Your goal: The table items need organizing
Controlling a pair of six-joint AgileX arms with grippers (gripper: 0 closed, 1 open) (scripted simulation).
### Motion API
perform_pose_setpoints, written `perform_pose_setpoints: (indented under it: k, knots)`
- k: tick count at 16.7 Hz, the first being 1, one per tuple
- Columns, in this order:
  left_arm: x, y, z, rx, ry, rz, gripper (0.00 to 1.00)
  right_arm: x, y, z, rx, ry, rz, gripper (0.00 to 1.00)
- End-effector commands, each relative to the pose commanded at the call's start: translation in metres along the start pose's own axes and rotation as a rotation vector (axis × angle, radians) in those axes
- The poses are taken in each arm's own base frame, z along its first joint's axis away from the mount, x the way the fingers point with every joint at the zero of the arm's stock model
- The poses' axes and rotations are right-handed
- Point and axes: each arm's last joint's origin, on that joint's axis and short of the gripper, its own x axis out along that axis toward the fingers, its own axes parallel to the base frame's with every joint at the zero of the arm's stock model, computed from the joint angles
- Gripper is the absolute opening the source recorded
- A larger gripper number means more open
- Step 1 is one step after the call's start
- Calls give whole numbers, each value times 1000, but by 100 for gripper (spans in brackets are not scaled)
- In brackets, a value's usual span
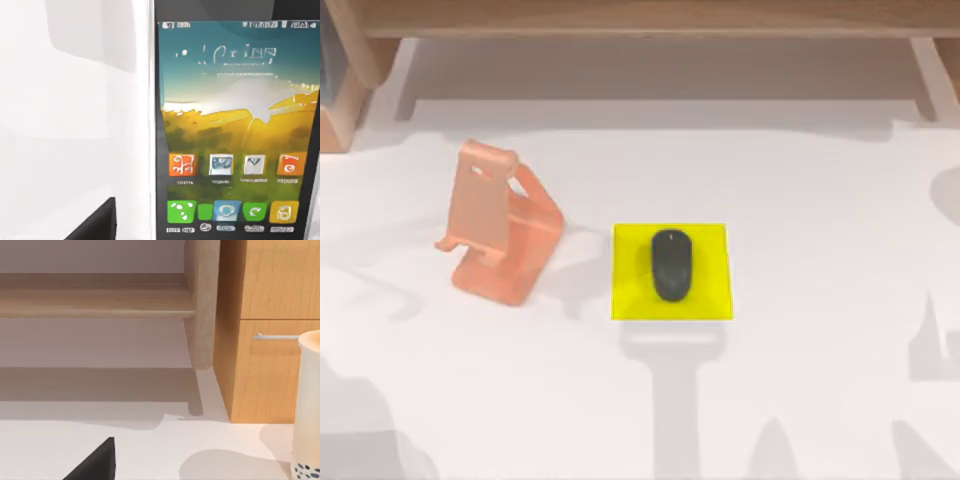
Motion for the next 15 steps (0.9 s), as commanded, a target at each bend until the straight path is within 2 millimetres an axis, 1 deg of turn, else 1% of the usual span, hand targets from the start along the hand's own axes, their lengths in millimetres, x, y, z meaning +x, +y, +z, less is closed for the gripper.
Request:
perform_pose_setpoints:
  k: [1, 3, 9, 11, 15]
  knots:
    - [1, 0, 0, 0, 0, 0, 100, 0, 0, 0, 0, 0, 0, 100]
    - [8, 1, 1, -2, 1, 0, 100, 0, 0, 0, 0, 0, 0, 100]
    - [55, 2, 2, -3, -9, 5, 100, 0, 0, 0, 0, 0, 0, 100]
    - [66, 1, 0, -3, -5, 3, 100, 0, 0, 0, 0, 0, 0, 100]
    - [70, 1, -1, -3, -3, 2, 100, 0, 0, 0, 0, 0, 0, 100]
